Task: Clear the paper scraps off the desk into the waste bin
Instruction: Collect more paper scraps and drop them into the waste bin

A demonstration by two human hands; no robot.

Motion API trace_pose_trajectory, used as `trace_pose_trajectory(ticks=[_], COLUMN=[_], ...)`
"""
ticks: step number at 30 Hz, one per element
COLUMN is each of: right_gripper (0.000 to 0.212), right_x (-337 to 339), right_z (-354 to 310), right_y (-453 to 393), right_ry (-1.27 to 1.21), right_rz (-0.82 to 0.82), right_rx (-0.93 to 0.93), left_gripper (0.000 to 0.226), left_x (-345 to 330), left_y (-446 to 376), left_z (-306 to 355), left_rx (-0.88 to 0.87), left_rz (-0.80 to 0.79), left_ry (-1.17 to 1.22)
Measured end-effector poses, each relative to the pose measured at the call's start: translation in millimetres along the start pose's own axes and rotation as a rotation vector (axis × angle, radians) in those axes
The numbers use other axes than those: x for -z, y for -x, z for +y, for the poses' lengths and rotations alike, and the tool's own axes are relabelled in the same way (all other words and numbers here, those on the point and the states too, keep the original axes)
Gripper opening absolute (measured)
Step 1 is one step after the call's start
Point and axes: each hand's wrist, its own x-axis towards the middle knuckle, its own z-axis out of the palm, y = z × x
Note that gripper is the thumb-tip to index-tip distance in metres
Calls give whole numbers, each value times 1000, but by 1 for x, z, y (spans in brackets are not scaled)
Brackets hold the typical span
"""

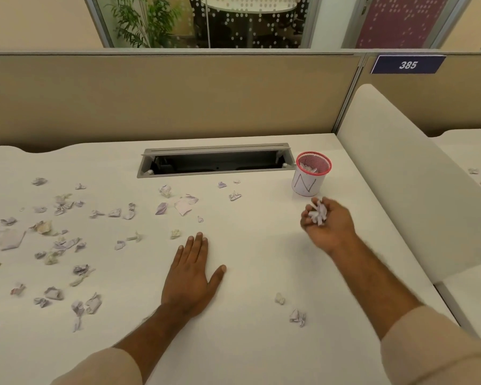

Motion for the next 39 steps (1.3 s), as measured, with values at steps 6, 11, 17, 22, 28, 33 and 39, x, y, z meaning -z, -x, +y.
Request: trace_pose_trajectory(ticks=[6, 11, 17, 22, 28, 33, 39], right_gripper=[29, 25, 16, 19, 11, 18, 17], right_x=[-48, -72, -80, -81, -74, -62, -9], right_z=[-70, -97, -103, -97, -92, -81, -37], right_y=[-39, -69, -94, -106, -103, -77, -18], right_ry=[62, 86, 175, 565, 660, 619, 794], right_rz=[51, 106, 173, 240, 244, 229, 174], right_rx=[191, 295, 383, 618, 702, 737, 724], left_gripper=[84, 85, 83, 83, 83, 84, 85], left_x=[-1, -2, -4, -5, -4, -3, -2], left_y=[0, 0, -1, -2, -2, -2, -2], left_z=[-1, -1, -1, -3, -2, -1, 0], left_rx=[-4, -11, 0, 3, 3, 4, 12], left_rz=[17, 33, 42, 43, 45, 43, 38], left_ry=[1, 4, 4, -5, -5, -11, 5])
